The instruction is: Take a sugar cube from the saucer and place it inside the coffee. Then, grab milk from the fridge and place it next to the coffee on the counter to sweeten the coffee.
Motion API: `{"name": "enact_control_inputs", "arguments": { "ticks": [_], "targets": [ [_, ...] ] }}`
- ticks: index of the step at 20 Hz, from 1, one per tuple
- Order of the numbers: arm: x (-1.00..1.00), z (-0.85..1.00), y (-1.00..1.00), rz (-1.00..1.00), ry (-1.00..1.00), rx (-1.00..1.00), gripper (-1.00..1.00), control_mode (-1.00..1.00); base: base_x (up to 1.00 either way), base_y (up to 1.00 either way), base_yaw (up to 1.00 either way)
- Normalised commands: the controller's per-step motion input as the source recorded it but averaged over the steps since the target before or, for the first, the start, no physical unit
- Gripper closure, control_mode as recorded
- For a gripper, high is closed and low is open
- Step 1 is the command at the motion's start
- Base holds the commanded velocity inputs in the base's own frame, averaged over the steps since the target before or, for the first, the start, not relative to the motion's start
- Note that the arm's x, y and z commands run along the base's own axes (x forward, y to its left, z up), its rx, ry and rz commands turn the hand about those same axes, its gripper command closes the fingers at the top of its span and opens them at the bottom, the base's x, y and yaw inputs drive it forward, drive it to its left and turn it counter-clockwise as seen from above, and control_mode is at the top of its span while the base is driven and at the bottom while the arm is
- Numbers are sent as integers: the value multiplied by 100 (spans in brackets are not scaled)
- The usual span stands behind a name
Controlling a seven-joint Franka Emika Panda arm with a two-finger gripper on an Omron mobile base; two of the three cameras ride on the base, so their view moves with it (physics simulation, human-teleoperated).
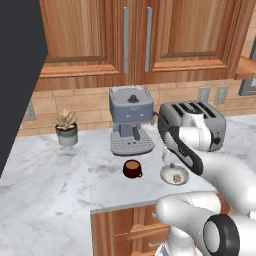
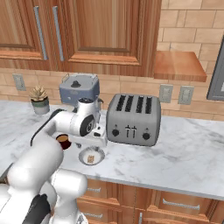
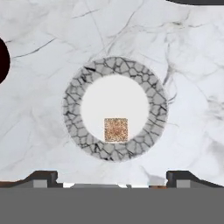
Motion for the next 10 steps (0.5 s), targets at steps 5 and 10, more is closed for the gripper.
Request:
{"name": "enact_control_inputs", "arguments": {
  "ticks": [5,10],
  "targets": [
    [32,-77,5,4,0,-1,-100,-100,0,0,0],
    [-6,-43,0,0,0,-2,-100,-100,0,0,0]
  ]
}}
